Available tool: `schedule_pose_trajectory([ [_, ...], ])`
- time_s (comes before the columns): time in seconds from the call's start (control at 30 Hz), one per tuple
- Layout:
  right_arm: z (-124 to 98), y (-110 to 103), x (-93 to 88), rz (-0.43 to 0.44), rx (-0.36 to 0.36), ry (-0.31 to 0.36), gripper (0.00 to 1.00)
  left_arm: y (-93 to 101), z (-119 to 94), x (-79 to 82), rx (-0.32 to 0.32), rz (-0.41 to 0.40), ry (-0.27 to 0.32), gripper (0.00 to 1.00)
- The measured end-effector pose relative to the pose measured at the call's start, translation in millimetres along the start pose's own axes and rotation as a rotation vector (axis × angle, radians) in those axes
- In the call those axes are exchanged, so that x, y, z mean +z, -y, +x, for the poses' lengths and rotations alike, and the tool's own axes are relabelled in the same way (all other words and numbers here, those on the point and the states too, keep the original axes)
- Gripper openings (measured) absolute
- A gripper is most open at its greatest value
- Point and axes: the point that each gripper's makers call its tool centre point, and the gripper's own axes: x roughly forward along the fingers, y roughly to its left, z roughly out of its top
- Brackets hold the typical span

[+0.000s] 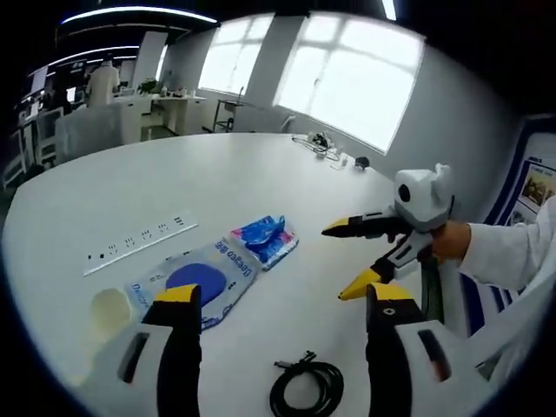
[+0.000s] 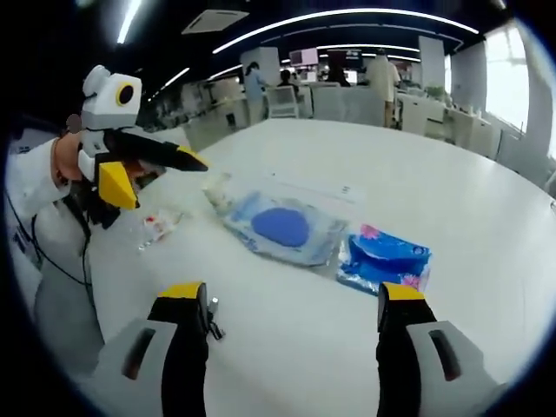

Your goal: Arrange the tabletop items into an orderly group along one side of the table until the central work area is clear of visible clutter.

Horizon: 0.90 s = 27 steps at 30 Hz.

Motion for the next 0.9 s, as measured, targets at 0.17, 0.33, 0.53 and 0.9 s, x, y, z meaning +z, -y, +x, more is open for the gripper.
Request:
schedule_pose_trajectory([
  [0.17,-2.4,-17.9,-1.6,-0.007,0.009,0.0,0.79,0.1,-19.7,-11.6,0.017,-0.009,0.007,0.79],
  [0.33,-1.1,-36.6,-8.4,-0.016,0.023,-0.012,0.79,3.6,-35.4,-28.6,0.025,-0.016,-0.001,0.79],
  [0.53,1.0,-60.6,-21.7,-0.015,0.044,-0.039,0.77,4.4,-51.8,-54.2,0.039,-0.047,-0.014,0.78],
  [0.9,10.8,-95.0,-47.4,-0.022,0.06,-0.088,0.74,7.5,-65.4,-99.6,0.057,-0.101,-0.046,0.77],
])
